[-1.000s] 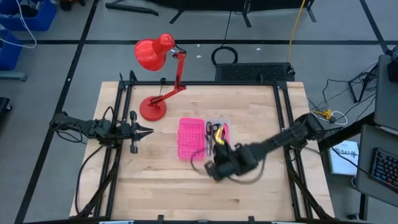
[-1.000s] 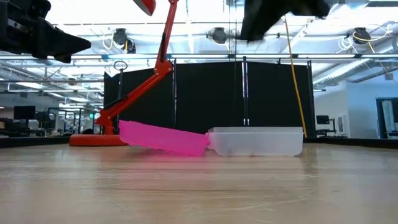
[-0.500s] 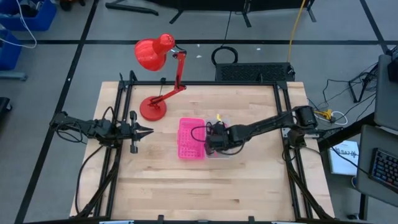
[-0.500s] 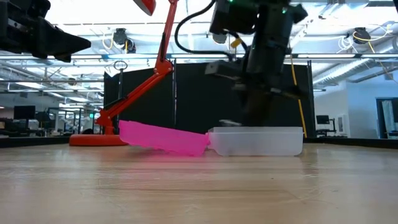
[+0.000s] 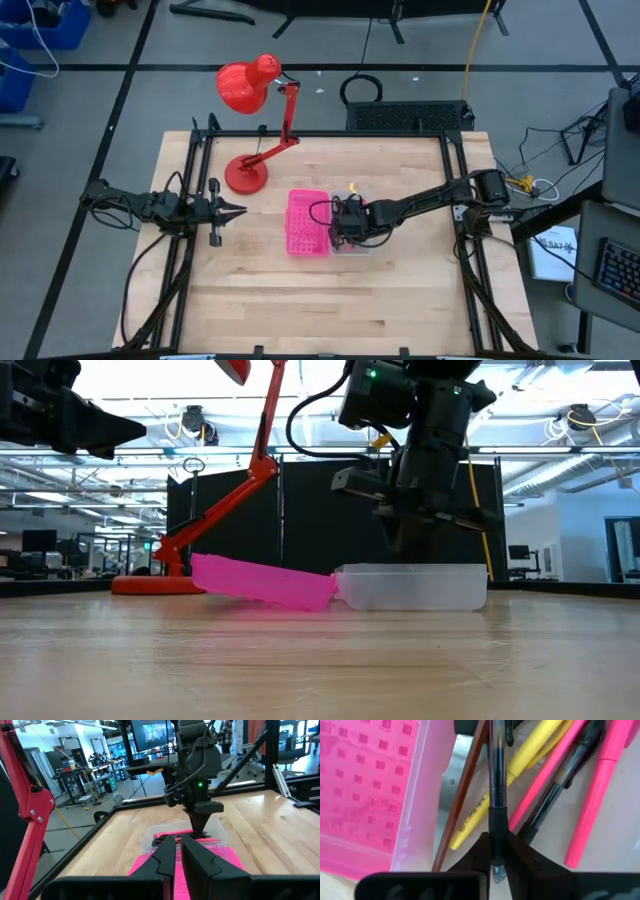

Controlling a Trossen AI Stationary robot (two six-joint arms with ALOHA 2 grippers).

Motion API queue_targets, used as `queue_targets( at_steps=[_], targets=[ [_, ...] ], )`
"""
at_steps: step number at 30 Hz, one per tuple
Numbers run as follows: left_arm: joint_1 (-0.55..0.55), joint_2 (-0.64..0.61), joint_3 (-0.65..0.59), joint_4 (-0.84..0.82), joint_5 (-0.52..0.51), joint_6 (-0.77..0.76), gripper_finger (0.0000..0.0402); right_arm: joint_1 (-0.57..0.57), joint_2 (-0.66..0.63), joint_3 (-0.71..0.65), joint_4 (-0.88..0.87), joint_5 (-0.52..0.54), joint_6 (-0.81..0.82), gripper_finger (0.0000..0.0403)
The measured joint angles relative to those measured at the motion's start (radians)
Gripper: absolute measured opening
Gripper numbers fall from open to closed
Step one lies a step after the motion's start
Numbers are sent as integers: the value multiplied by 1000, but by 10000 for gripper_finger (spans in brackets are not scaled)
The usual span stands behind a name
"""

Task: Pick & place school supplies into a supply box
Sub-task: Put the black pen into the supply box

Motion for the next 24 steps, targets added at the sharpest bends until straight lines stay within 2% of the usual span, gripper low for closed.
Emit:
queue_targets(
  at_steps=[7, 24],
  targets=[
    [0, 0, 0, 2, 0, -13, 37, 13, 0, 0, -9, 26, 97, 36],
    [0, 0, 0, 4, 0, -23, 37, 27, 0, 0, -11, -2, 12, 52]
  ],
)
